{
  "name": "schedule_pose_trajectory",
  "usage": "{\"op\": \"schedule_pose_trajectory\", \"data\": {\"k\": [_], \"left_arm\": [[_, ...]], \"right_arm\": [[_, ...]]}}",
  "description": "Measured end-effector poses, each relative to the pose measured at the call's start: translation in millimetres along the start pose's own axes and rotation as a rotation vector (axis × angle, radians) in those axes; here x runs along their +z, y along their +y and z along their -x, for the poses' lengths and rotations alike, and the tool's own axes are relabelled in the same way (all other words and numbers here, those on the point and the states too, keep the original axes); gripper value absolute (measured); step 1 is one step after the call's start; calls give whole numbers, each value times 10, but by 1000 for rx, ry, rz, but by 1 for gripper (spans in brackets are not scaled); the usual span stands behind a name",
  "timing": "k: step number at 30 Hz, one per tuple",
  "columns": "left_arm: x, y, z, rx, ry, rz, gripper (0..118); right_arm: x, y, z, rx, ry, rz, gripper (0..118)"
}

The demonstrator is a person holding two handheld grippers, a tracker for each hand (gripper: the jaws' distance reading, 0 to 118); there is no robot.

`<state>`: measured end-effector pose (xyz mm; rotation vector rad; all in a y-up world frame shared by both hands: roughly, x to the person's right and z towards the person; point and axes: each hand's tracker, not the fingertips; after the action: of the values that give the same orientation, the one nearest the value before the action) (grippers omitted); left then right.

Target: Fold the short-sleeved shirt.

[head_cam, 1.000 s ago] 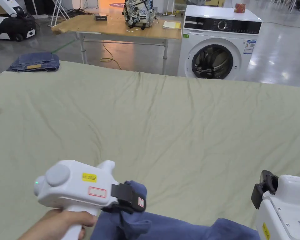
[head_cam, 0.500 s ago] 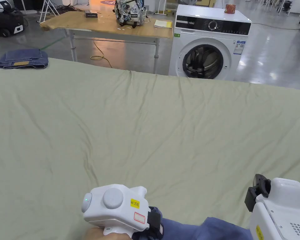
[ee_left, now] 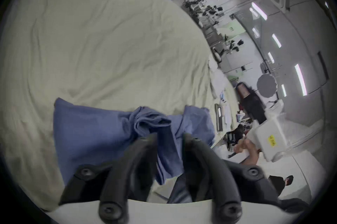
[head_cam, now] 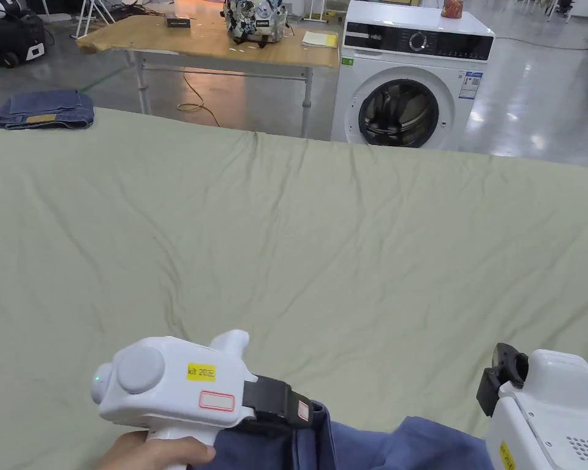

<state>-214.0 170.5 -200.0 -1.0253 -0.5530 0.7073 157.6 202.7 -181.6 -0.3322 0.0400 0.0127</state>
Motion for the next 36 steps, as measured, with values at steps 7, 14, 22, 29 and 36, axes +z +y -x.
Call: {"op": "schedule_pose_trajectory", "data": {"k": [7,14,22,29,36], "left_arm": [[-7,-205,-14,23,98,-12,10],[126,-274,317,116,41,-158,8],[-166,-301,404,116,126,8,5],[-718,-437,187,62,-90,102,5],[-1137,-536,21,42,-48,183,3]], "right_arm": [[26,-24,-22,-7,-1,8,0],[49,-51,-51,-2,-4,20,0],[31,-120,-19,7,7,43,0],[20,-163,-18,2,6,57,0],[48,-180,-76,1,-4,61,0]]}}
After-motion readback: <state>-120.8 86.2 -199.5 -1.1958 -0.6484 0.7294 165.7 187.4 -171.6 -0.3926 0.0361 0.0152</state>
